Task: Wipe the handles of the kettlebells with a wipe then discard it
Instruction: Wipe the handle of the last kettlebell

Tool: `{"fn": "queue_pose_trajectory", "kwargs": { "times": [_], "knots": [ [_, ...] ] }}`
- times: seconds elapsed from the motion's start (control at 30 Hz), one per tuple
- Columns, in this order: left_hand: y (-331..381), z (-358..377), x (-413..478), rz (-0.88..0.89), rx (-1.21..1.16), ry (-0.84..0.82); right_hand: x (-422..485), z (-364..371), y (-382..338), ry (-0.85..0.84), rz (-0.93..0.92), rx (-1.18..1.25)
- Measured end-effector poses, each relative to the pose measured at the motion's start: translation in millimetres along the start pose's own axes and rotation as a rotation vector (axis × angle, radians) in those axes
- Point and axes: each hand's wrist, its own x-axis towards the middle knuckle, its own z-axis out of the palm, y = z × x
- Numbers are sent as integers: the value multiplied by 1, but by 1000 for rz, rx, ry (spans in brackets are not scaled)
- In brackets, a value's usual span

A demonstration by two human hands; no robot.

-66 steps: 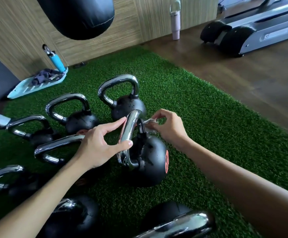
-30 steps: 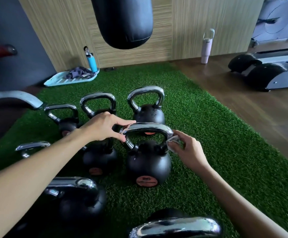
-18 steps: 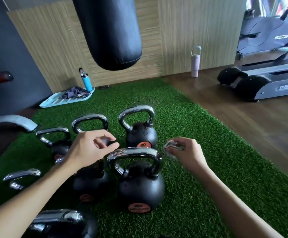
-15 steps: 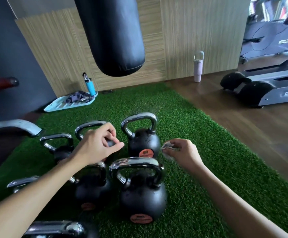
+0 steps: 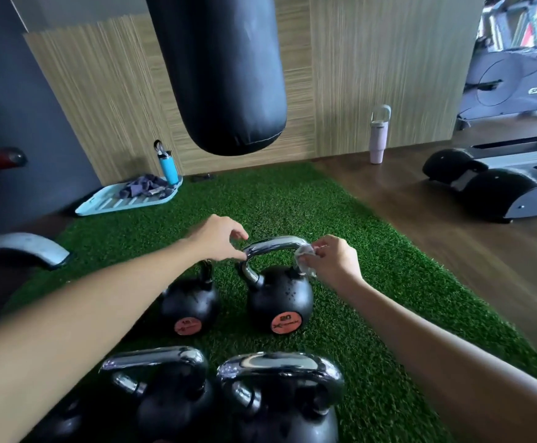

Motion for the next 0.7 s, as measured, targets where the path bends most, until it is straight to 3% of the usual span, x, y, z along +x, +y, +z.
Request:
{"fn": "queue_pose_trajectory", "kwargs": {
  "times": [0.13,0.27,0.4,0.7],
  "knots": [
    [-11,24,37,-42,-163,-19,15,15,1,85,-65,-42],
    [-26,65,55,-24,-337,80,30,31,-4,102,-96,-113],
    [-28,83,59,-42,-390,225,50,43,-16,162,-102,-131],
    [-24,87,43,16,-454,264,58,60,-27,116,-277,-248]
  ]
}}
